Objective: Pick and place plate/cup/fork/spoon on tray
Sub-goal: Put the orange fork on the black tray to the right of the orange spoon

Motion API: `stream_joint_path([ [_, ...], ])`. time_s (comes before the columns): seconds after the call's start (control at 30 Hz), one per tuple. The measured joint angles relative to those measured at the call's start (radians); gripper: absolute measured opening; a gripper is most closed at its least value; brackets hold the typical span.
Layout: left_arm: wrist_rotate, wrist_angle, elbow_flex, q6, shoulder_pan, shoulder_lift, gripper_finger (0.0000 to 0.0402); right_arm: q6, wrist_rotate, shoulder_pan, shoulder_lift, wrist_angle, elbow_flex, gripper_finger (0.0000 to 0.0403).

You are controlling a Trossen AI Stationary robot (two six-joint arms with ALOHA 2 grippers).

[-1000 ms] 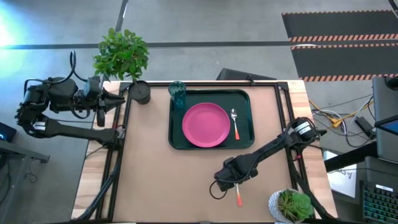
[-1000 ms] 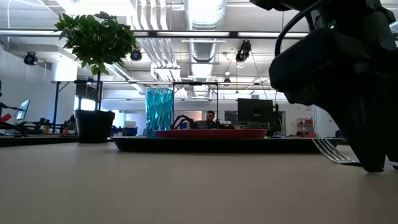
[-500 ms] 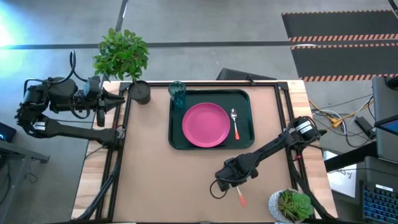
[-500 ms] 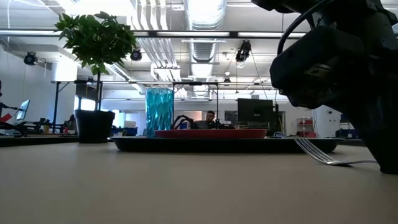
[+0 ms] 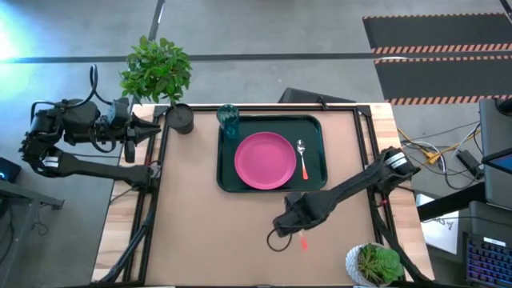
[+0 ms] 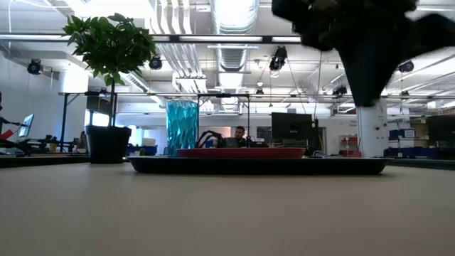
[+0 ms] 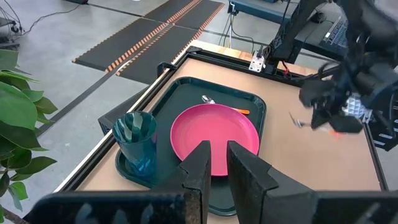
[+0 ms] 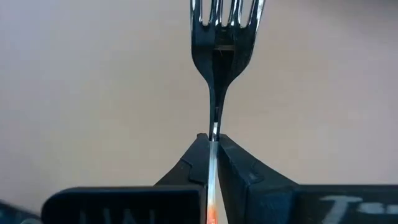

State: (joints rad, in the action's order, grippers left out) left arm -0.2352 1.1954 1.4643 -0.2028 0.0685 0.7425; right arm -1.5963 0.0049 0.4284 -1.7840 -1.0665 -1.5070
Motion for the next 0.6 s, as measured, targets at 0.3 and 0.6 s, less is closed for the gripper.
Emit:
stream_joint_path([
  [0.3,0.000,0.000,0.000,0.001,0.000,0.000,0.0034,0.082,0.255,-0.116,0.193,-0.303,-0.089,0.0009],
  [0.6,0.000,0.002,0.000,0.001,0.000,-0.007,0.0034,0.356,0.305,-0.391,0.316,-0.307,-0.033,0.0009],
])
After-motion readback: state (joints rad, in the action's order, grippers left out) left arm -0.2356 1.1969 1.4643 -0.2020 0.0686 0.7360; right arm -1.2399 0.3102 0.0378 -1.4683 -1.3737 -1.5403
